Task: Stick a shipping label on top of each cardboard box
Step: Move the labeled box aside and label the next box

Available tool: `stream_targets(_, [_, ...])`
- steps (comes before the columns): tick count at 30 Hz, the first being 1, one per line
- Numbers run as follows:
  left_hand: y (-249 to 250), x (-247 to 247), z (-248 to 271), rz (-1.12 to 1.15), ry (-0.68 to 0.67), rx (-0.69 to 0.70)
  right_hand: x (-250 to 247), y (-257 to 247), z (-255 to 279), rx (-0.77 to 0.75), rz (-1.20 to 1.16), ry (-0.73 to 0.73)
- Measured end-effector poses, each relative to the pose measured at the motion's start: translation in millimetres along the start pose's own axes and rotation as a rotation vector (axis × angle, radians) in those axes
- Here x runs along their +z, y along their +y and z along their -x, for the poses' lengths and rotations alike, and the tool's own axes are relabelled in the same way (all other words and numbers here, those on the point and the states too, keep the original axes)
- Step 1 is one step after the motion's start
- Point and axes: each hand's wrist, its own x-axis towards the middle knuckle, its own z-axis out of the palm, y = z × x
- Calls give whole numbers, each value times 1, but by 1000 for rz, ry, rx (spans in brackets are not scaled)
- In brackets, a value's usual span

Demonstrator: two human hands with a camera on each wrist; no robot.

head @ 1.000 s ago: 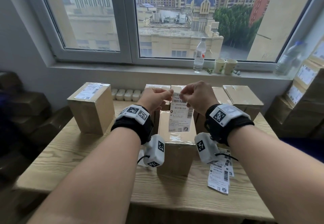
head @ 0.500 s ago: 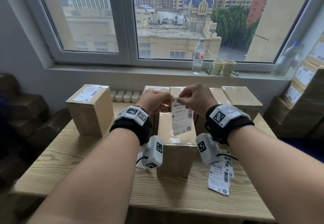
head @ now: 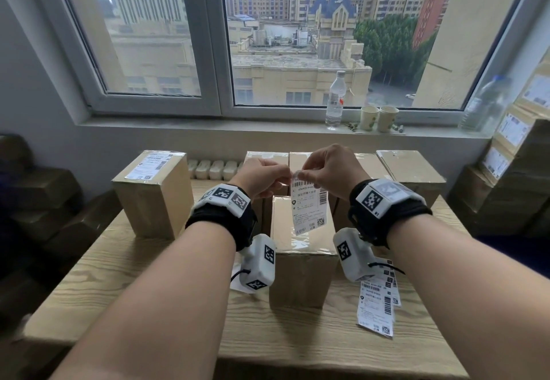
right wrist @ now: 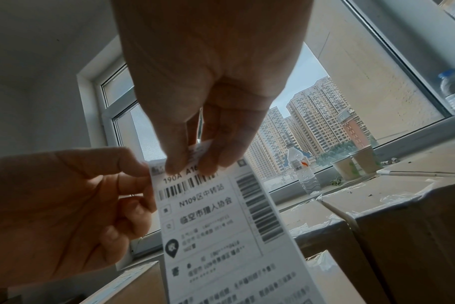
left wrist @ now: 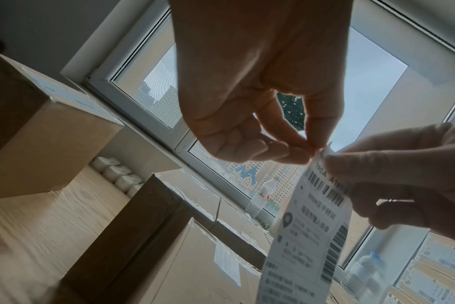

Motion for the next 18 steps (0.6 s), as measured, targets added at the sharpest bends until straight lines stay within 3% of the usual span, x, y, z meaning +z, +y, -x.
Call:
stream_targets(6, [5, -5, -1, 74, -82, -11, 4, -5, -5, -9, 38, 26])
stream_targets(18, [11, -20, -8, 170, -50, -59, 20, -16, -20, -68, 80, 163])
